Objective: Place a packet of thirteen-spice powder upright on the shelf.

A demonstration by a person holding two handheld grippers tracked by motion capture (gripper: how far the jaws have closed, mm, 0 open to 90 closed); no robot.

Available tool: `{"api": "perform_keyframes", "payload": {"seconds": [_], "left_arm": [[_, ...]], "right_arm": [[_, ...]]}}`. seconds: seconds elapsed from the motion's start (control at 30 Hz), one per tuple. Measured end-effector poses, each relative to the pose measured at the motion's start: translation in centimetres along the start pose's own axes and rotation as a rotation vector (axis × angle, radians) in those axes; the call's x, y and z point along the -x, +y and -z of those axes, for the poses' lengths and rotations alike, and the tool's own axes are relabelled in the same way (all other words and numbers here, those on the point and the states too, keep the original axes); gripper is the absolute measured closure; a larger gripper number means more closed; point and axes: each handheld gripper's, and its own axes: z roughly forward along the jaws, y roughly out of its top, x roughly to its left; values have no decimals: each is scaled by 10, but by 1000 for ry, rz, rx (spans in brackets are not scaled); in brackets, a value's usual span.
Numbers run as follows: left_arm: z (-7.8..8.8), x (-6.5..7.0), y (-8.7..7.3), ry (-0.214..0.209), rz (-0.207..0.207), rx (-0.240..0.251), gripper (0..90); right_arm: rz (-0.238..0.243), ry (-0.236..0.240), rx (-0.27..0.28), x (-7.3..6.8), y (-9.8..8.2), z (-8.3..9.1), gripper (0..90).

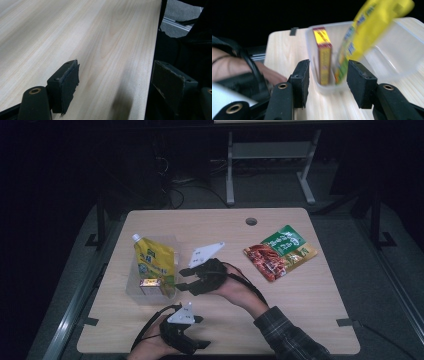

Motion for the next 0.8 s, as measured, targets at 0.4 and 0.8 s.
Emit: {"api": "perform_keyframes", "payload": {"seconds": [0.4,0.8], "left_arm": [[1,-4,0,13,6,14,213],[4,-7,0,28,14,14,214]], "right_arm": [[-130,-107,-9,18,-50,46,566],[-224,-268,-80,37,-112,86,737]]}}
